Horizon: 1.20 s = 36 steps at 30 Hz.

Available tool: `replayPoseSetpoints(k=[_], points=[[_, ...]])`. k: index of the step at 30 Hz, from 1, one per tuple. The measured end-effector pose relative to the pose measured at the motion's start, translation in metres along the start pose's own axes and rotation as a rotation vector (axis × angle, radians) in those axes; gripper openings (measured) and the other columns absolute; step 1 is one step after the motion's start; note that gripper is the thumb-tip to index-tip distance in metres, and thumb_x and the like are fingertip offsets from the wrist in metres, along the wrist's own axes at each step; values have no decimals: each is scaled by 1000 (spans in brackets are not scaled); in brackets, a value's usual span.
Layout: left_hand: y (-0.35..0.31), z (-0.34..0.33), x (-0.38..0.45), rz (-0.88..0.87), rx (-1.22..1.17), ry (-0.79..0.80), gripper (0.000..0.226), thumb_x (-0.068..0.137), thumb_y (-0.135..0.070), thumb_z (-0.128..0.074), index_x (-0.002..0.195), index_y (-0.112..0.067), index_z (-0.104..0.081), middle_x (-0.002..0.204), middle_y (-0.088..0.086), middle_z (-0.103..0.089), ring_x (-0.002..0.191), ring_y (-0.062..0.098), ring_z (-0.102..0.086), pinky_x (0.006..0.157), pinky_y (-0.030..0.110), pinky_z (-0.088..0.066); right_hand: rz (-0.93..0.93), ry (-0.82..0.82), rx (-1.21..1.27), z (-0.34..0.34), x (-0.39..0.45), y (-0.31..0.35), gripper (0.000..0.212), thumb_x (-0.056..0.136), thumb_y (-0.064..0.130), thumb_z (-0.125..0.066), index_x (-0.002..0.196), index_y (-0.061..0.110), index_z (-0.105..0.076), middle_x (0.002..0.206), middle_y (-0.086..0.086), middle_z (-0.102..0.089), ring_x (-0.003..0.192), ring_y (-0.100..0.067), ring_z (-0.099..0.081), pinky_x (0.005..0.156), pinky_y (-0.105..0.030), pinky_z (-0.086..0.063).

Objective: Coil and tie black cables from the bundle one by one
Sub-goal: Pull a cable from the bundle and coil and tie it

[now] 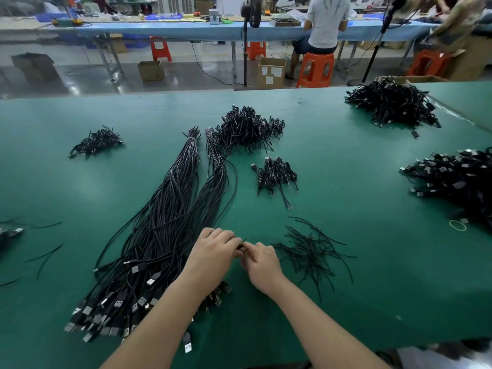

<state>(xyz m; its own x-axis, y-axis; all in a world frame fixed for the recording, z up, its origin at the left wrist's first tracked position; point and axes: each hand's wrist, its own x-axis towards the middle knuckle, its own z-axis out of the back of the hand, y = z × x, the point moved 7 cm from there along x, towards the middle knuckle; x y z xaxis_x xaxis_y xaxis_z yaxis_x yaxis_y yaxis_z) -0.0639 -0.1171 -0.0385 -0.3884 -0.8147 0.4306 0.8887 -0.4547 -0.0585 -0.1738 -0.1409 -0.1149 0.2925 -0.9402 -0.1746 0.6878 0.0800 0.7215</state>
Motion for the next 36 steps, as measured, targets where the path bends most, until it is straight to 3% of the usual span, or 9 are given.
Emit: replayPoseSetpoints(k=[4, 8, 11, 17, 22, 25, 30, 33, 36], points=[[15, -9, -1, 270, -250, 114, 12, 85, -25, -79, 94, -17, -79, 93, -4, -72, 86, 16, -63, 83, 33, -41, -8, 38, 26, -1, 0, -2, 33, 104, 37, -32, 74, 29, -44, 91, -8, -58, 99, -27, -44, 91, -42, -36], [28, -19, -3, 486, -397, 175, 11, 86, -28, -77, 95, -22, -79, 91, -7, -68, 86, 12, -60, 82, 27, -44, -8, 60, 65, -2, -2, -3, 22, 99, 33, -37, 80, 34, -48, 87, 0, -49, 100, -22, -39, 85, -37, -32], [33, -26, -3, 569, -408, 270, 9, 85, -29, -77, 93, -26, -79, 89, -10, -67, 87, 11, -61, 81, 28, -47, 60, 42, -64, -6, -3, -2, 10, 96, 39, -41, 94, 35, -50, 86, 6, -44, 97, -21, -37, 81, -36, -31], [38, -28, -6, 640, -478, 370, 5, 81, -31, -80, 79, -32, -75, 78, -16, -69, 80, 2, -63, 76, 27, -53, 143, -97, -158, -7, -3, -3, 31, 100, 52, -45, 89, 26, -57, 78, 9, -38, 89, -22, -37, 75, -33, -32], [33, -19, -3, 541, -353, 310, 9, 85, -37, -76, 90, -36, -69, 96, -17, -62, 98, 5, -57, 95, 32, -39, 168, -140, -117, -8, -4, -1, 28, 99, 51, -49, 79, 32, -56, 75, 10, -37, 85, -20, -35, 72, -30, -32], [22, -10, 1, 403, -139, 233, 10, 88, -40, -72, 96, -34, -69, 105, -13, -58, 109, 10, -48, 94, 32, -26, 160, -148, -92, -7, -5, 0, 26, 99, 47, -49, 77, 35, -53, 74, 10, -36, 85, -20, -34, 71, -28, -31], [-5, 8, 6, 148, 89, 115, 16, 76, -28, -83, 72, -22, -69, 75, -5, -61, 78, 23, -58, 71, 38, -47, 124, -123, -104, -8, -4, 0, 27, 99, 37, -47, 73, 38, -40, 74, 8, -36, 84, -21, -34, 72, -27, -31], [-17, 9, 8, 44, 161, 106, 25, 68, -18, -85, 64, -19, -60, 65, -3, -56, 64, 22, -55, 61, 34, -47, 83, -93, -125, -8, -3, 0, 27, 99, 32, -43, 73, 35, -40, 75, 8, -39, 85, -21, -36, 72, -28, -30], [-22, 8, 1, 39, 107, 126, 19, 77, -24, -75, 68, -19, -59, 66, -4, -57, 64, 20, -54, 61, 33, -46, 51, -74, -138, -8, -2, -2, 24, 96, 24, -42, 74, 33, -42, 76, 9, -40, 87, -20, -36, 72, -26, -30]])
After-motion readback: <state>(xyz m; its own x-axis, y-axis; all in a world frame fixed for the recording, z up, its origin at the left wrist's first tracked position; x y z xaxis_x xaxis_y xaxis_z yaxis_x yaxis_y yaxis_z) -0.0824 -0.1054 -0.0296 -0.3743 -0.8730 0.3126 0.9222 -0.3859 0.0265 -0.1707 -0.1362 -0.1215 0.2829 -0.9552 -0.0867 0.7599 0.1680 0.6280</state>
